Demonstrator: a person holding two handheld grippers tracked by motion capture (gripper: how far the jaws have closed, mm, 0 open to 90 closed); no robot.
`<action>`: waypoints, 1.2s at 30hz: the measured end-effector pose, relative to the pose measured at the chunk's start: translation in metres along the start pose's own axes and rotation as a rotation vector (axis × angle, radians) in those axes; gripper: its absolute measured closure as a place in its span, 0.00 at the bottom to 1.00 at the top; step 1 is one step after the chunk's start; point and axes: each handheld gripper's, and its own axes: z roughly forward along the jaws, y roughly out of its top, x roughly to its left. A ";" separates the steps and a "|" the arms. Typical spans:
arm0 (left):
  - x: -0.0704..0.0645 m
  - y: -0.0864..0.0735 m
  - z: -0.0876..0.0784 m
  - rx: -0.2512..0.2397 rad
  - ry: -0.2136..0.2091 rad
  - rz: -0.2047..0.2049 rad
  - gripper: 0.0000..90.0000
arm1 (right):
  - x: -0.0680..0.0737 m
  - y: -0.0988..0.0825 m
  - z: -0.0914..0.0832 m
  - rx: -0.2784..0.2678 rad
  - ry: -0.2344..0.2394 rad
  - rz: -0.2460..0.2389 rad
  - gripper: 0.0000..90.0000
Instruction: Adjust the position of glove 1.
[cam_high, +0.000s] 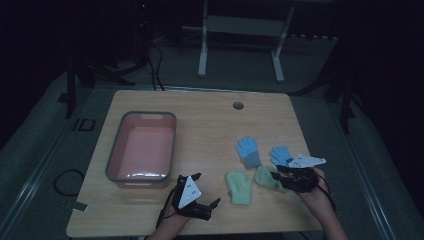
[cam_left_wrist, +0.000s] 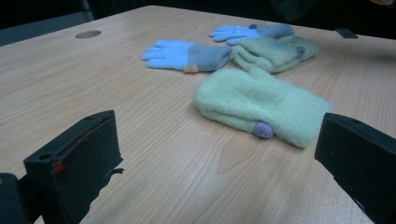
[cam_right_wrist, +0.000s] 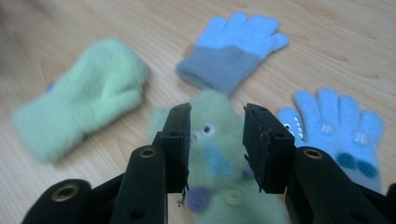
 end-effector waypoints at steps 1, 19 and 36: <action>0.000 0.000 0.000 0.000 0.000 0.000 0.00 | -0.003 -0.002 0.001 0.006 0.001 -0.018 0.69; -0.001 0.000 0.000 0.000 0.004 0.003 0.00 | -0.012 -0.020 0.040 0.090 0.094 -0.122 0.89; -0.001 0.000 0.000 0.003 0.009 0.013 0.00 | 0.028 0.007 0.000 0.057 -0.125 0.132 0.96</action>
